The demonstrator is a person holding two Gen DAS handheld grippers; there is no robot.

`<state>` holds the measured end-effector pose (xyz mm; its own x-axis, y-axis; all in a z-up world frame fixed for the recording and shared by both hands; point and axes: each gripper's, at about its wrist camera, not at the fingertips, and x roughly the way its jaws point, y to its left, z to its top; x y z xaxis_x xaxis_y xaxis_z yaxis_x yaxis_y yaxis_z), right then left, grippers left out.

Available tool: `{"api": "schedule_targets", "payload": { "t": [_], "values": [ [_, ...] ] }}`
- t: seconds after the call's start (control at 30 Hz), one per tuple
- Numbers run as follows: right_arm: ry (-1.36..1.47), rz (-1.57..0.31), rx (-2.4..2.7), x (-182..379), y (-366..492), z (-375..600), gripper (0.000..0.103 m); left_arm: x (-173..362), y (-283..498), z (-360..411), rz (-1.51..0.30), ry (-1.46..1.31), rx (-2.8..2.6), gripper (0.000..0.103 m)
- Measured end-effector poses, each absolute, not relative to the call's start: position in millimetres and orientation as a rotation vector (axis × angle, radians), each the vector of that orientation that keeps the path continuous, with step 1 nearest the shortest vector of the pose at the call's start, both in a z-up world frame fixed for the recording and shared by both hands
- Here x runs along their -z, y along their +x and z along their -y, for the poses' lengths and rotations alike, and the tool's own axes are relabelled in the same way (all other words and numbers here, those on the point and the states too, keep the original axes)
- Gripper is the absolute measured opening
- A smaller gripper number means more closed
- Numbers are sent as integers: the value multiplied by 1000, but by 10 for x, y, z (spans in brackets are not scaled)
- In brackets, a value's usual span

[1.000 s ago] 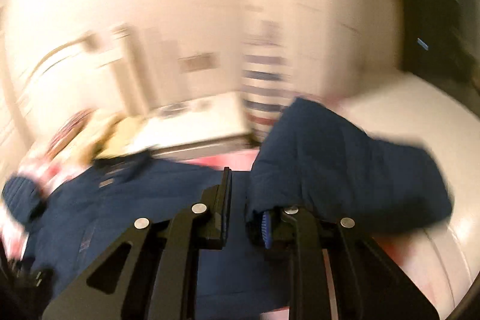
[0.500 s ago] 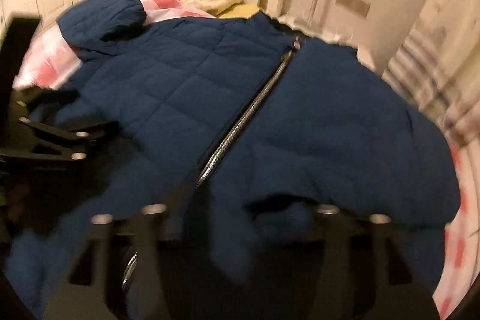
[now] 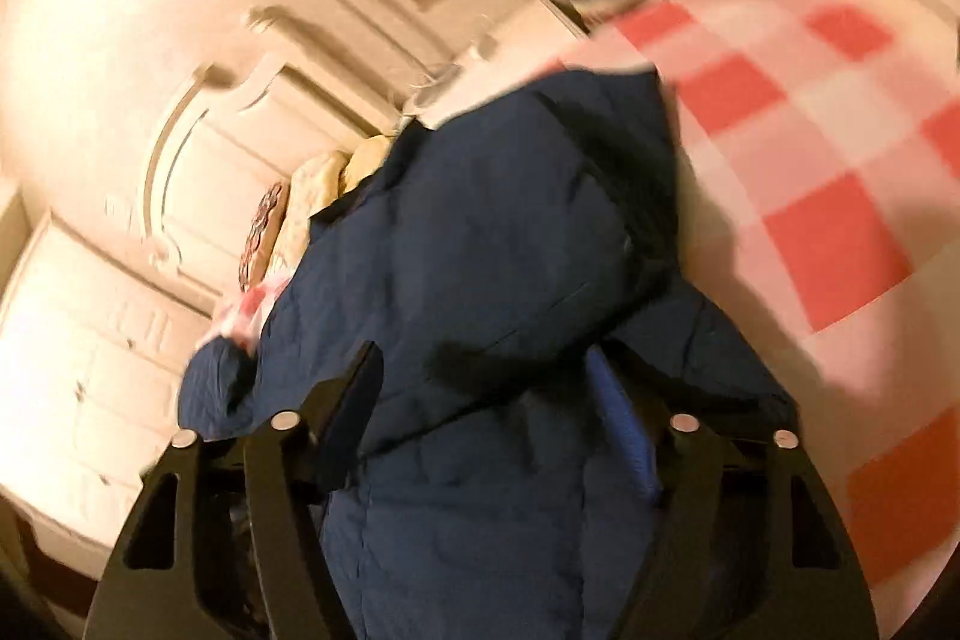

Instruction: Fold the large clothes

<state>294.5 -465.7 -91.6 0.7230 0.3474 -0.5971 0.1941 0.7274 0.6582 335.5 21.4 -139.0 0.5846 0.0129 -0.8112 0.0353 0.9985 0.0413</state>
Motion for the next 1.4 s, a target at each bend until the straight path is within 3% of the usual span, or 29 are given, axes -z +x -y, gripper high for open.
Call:
{"api": "schedule_targets", "payload": {
  "t": [0.07, 0.1, 0.13, 0.17, 0.4, 0.47, 0.53, 0.57, 0.6, 0.63, 0.87, 1.13, 1.4],
  "values": [
    [781, -742, -65, 900, 3009, 4674, 61, 1390, 3354, -215, -946, 55, 13, 101],
    [790, -725, -41, 874, 3025, 4676, 55, 1389, 3352, -219, -946, 54, 13, 101],
    [773, -703, -7, 809, 3023, 4655, 35, 1386, 3347, -225, -944, 50, 14, 101],
    [740, -675, 6, 714, 3001, 4600, 29, 1381, 3346, -230, -940, 45, 13, 101],
    [263, -524, -157, -113, 3130, 3029, 25, 1367, 3341, -258, -933, 22, 25, 101],
    [172, -525, -240, -250, 3269, 2501, 27, 1362, 3329, -278, -929, 11, 31, 101],
    [97, -576, -347, -327, 3396, 2018, 37, 1355, 3313, -306, -924, -7, 40, 101],
    [83, -606, -406, -317, 3436, 1819, 48, 1348, 3311, -326, -921, -21, 48, 101],
    [78, -618, -447, -315, 3438, 1700, 76, 1344, 3308, -340, -918, -32, 54, 101],
    [65, -587, -473, -350, 3352, 1603, 83, 1338, 3304, -356, -915, -44, 60, 101],
    [-32, -509, -277, -239, 2905, 2252, 83, 1278, 3290, -469, -888, -136, 102, 101],
    [92, -896, 156, 892, 2977, 3893, 74, 1211, 3202, -519, -838, -129, 34, 100],
    [218, -802, 114, 1099, 2783, 4276, 73, 504, 3260, -144, -650, 1, 84, 100]
  ]
}}
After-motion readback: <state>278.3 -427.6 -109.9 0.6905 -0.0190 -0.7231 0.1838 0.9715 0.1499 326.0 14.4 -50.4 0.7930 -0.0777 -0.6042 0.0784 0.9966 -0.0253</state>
